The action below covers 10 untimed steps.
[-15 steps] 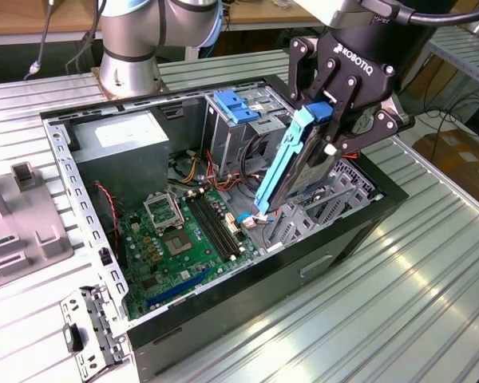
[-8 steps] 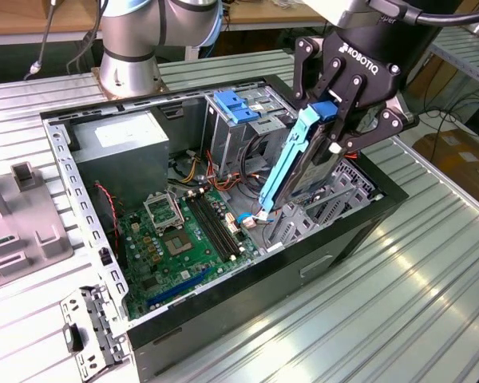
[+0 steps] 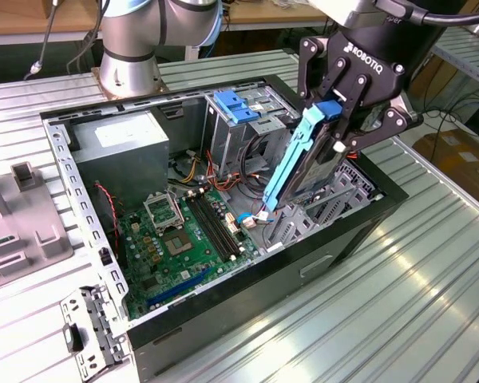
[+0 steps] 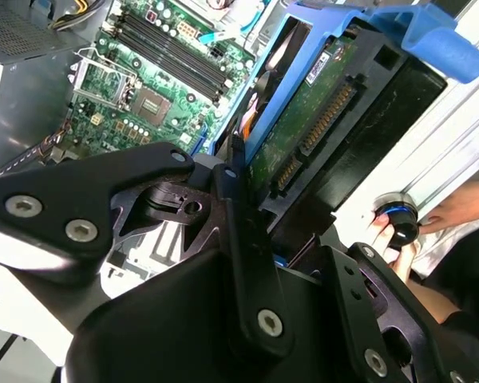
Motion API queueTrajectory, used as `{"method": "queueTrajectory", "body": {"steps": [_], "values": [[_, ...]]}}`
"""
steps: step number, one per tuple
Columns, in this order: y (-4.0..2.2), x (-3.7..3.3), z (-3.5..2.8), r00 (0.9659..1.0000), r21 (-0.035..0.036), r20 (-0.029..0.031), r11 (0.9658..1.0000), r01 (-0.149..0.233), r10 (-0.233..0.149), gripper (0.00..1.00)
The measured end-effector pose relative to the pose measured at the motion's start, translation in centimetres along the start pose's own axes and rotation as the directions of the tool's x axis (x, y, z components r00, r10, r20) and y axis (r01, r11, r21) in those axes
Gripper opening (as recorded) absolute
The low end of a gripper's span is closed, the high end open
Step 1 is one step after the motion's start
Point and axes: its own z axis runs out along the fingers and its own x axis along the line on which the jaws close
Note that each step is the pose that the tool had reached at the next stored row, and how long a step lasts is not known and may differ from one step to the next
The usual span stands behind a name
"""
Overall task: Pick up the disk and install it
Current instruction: 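Pick up the disk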
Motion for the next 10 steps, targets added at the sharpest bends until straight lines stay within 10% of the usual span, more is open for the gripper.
{"method": "queueTrajectory", "body": {"steps": [6, 10], "values": [[-2.59, 0.10, 0.05, 1.0000, 0.0000, 0.0001, 1.0000, 0.000, 0.000, 0.36], [-2.90, 0.11, 0.06, 1.0000, 0.0000, 0.0001, 1.0000, 0.000, 0.000, 0.36]]}}
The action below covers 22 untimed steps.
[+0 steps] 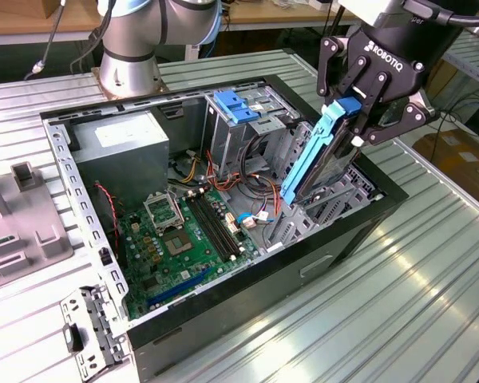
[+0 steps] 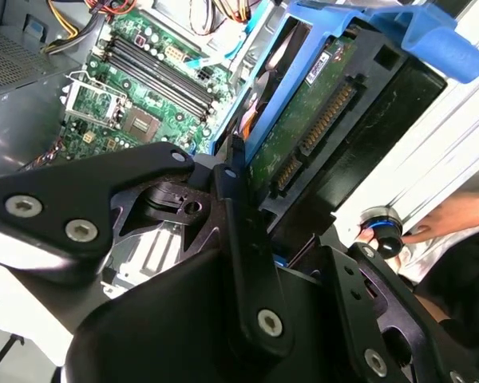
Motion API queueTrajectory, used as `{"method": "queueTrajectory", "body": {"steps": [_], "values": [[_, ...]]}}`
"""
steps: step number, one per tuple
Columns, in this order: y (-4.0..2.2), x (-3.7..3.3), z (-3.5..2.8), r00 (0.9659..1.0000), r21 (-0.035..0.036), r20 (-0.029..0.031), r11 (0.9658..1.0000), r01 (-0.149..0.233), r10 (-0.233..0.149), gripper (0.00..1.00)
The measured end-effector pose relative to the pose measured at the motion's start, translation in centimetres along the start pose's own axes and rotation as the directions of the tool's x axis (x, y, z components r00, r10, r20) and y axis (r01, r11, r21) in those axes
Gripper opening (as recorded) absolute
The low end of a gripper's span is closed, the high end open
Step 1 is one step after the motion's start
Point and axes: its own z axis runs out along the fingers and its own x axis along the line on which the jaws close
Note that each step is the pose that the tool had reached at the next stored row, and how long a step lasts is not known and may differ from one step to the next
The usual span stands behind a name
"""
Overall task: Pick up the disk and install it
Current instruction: 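Pick up the disk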
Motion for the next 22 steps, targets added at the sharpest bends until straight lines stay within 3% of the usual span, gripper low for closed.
{"method": "queueTrajectory", "body": {"steps": [6, 15, 22], "values": [[-0.51, 0.03, 0.01, 1.0000, 0.0000, 0.0000, 1.0000, 0.000, 0.000, 0.36], [-1.93, 0.11, 0.03, 1.0000, 0.0000, -0.0001, 1.0000, 0.000, 0.000, 0.36], [-2.11, 0.87, 0.10, 0.9998, 0.0007, 0.0005, 0.9998, -0.022, 0.022, 0.36]]}}
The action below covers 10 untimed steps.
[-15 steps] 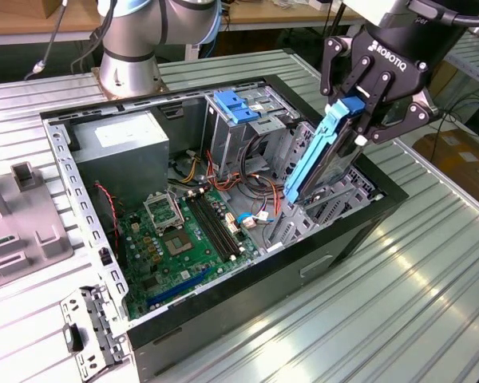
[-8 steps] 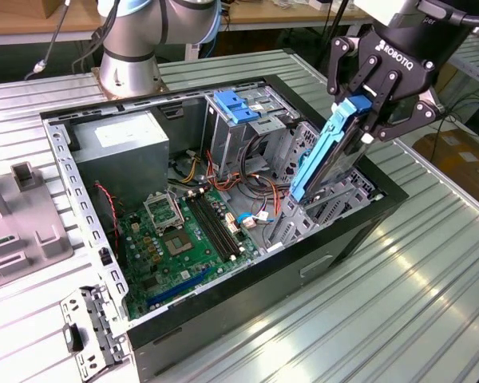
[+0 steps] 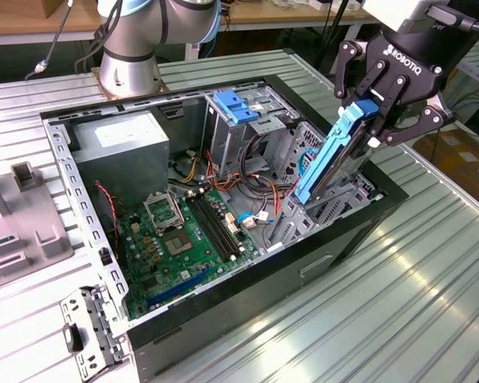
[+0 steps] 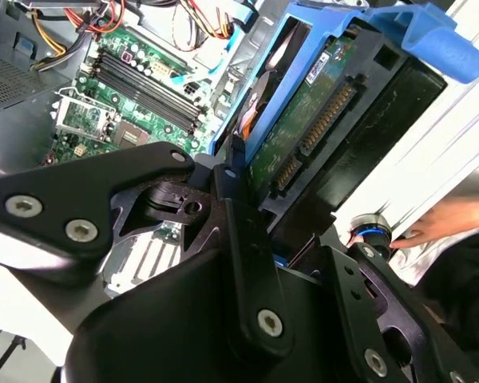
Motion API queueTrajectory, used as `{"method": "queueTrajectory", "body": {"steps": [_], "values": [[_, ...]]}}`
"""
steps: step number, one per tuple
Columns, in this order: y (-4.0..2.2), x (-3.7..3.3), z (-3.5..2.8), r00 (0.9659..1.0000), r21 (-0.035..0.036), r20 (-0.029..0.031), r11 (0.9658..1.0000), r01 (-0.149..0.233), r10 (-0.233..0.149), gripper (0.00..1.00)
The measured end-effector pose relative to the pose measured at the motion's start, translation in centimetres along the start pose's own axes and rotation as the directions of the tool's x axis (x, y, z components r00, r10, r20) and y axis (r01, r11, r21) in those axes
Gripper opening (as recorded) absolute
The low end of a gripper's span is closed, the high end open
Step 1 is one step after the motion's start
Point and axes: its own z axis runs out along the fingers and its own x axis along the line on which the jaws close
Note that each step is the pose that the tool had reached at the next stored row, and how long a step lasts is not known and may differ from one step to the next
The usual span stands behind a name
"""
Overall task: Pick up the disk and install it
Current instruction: 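Pick up the disk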
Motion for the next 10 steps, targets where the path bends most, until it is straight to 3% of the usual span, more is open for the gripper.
{"method": "queueTrajectory", "body": {"steps": [10], "values": [[-1.11, 0.53, -0.03, 1.0000, -0.0002, 0.0002, 1.0000, -0.006, 0.006, 0.36]]}}
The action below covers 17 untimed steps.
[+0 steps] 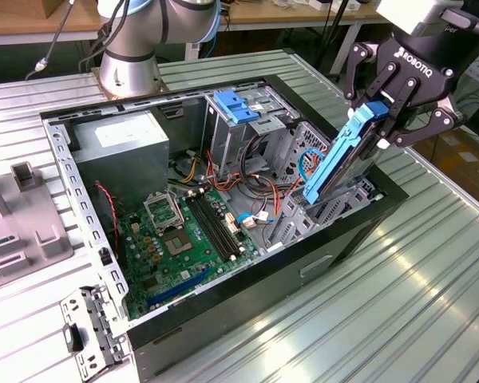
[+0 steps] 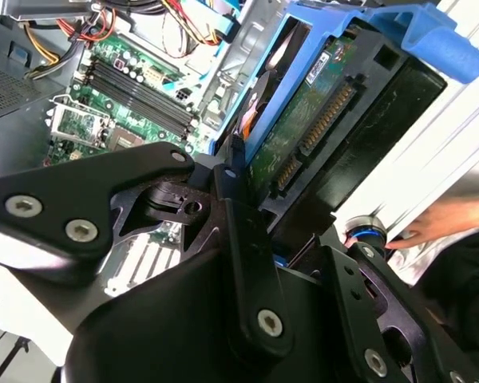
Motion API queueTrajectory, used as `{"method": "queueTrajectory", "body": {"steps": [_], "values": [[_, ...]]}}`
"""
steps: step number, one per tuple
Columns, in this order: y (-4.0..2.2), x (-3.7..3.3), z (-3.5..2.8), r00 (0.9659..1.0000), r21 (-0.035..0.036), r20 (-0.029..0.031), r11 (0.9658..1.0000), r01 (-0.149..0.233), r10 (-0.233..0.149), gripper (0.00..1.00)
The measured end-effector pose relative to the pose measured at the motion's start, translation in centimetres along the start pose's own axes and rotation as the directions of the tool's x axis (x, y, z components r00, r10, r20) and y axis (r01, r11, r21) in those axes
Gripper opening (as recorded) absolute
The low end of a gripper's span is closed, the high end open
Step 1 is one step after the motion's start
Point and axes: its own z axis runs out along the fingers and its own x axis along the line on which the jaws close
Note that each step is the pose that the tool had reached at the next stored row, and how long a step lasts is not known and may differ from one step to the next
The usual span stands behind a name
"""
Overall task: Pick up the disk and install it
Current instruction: 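Pick up the disk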
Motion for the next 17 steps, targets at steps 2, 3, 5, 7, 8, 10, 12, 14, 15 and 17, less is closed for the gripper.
{"method": "queueTrajectory", "body": {"steps": [2, 3, 5, 7, 8, 10, 12, 14, 15, 17], "values": [[-0.10, 0.05, -0.01, 1.0000, 0.0000, 0.0000, 1.0000, 0.000, 0.000, 0.36], [-0.15, 0.08, -0.01, 1.0000, 0.0000, 0.0000, 1.0000, 0.000, 0.000, 0.36], [-0.31, 0.16, -0.04, 1.0000, 0.0000, 0.0001, 1.0000, 0.000, 0.000, 0.36], [-0.45, 0.20, -0.07, 1.0000, -0.0002, 0.0003, 1.0000, 0.000, 0.000, 0.36], [-0.55, 0.22, -0.08, 1.0000, -0.0004, 0.0005, 1.0000, 0.000, 0.000, 0.36], [-1.29, 0.31, -0.10, 1.0000, -0.0034, 0.0016, 1.0000, 0.000, 0.000, 0.36], [-1.73, 0.33, -0.12, 1.0000, -0.0053, 0.0017, 1.0000, 0.000, 0.000, 0.36], [-2.19, 0.35, -0.13, 1.0000, -0.0071, 0.0020, 1.0000, 0.000, 0.000, 0.36], [-2.51, 0.36, -0.14, 1.0000, -0.0086, 0.0023, 1.0000, 0.000, 0.000, 0.36], [-3.13, 0.39, -0.15, 1.0000, -0.0114, 0.0032, 0.9999, 0.000, 0.000, 0.36]]}}
